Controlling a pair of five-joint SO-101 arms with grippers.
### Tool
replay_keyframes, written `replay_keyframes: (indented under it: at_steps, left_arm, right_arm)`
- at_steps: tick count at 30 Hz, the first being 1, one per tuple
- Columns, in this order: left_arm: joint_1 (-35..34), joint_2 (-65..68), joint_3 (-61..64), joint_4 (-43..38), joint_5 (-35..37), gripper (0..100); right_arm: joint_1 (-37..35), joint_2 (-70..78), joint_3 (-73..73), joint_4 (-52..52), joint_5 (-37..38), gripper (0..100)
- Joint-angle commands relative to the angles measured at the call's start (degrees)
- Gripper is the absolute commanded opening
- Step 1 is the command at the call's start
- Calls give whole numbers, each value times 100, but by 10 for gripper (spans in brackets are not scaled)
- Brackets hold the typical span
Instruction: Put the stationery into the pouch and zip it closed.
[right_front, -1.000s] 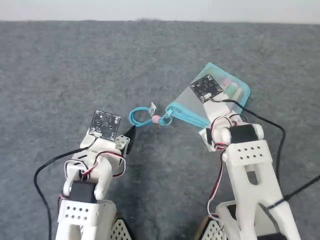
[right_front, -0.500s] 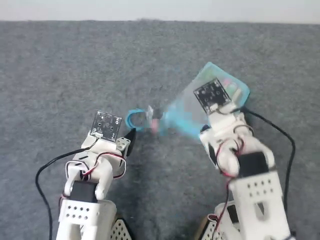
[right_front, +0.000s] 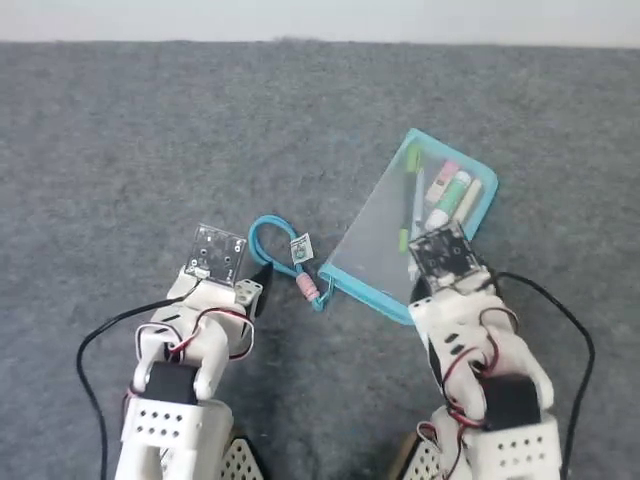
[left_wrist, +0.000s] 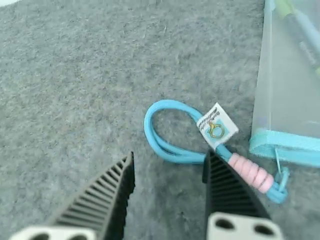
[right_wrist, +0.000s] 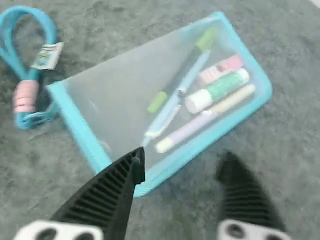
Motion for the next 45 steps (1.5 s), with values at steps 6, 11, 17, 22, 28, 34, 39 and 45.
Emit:
replay_keyframes:
  at_steps: [6, 11, 17, 22, 28, 34, 39, 45]
  left_arm:
    - [-26, -88, 602, -1319, 0, 210]
    - [-26, -62, 602, -369, -35, 210]
    - [-35, -325, 602, 281, -35, 210]
    - [-26, -536, 602, 659, -35, 210]
    - [-18, -774, 602, 993, -26, 210]
    - [-18, -1046, 602, 1354, -26, 210]
    - [-18, -1345, 602, 1802, -26, 210]
    - [-9, -1793, 593, 2541, -26, 210]
  right_arm:
    - [1077, -1631, 949, 497, -62, 27]
    - [1305, -1622, 1407, 488, -62, 78]
    - [1516, -1622, 2075, 488, -62, 125]
    - [1640, -1613, 2409, 488, -62, 127]
    - [1833, -1569, 2418, 690, -62, 126]
    - [1824, -1613, 2418, 989, -70, 129]
    - [1815, -1613, 2418, 989, -97, 130]
    - [1807, -1613, 2418, 989, -79, 130]
